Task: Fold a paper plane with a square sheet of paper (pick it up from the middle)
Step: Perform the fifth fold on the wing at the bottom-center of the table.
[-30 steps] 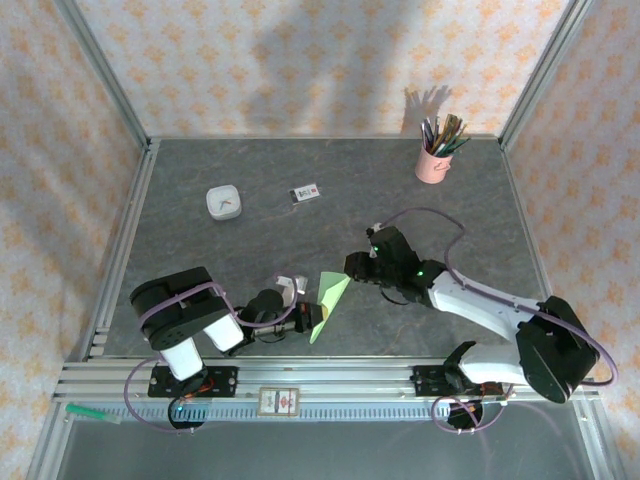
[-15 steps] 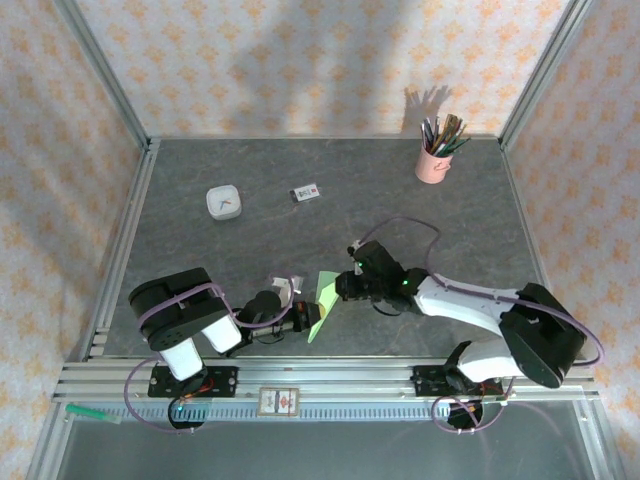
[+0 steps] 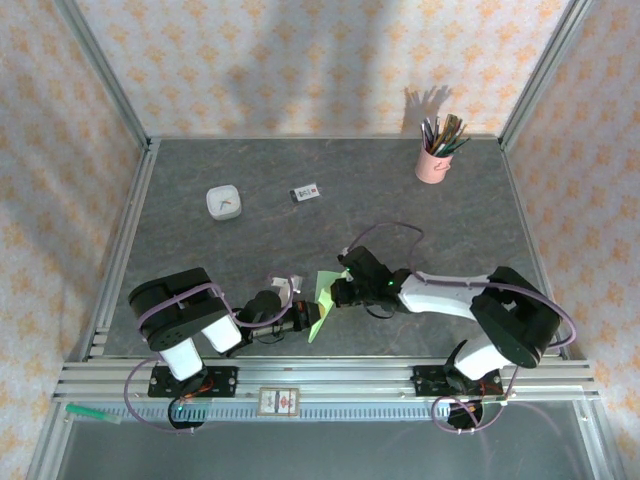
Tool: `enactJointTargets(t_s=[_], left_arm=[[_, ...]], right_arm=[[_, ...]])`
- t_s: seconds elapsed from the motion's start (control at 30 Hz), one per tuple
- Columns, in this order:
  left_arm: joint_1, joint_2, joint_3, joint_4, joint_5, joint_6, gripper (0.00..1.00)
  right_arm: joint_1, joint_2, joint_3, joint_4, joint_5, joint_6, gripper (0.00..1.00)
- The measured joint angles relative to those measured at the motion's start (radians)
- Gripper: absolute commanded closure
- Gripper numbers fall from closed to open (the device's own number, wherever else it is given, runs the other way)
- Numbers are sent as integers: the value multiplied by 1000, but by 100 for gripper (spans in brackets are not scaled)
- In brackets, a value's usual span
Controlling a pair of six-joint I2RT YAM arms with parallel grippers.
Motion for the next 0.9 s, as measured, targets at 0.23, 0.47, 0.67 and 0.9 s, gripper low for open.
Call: enactJointTargets(t_s=[0.23,0.47,0.67,0.9], left_arm=[[0,-16,8,-40,-11,-5,100],[0,-30,17,-79,-19,-7,100],[0,-31,20,-85,-18,-7,100],[0,-37,24,-101,-18,-6,100]], right_arm=[[0,25,19,13,5,-13,93],[0,56,36,14,23,-30,93],[0,89,50,15,32,-41,94],[3,110,51,21,40,-48,96]])
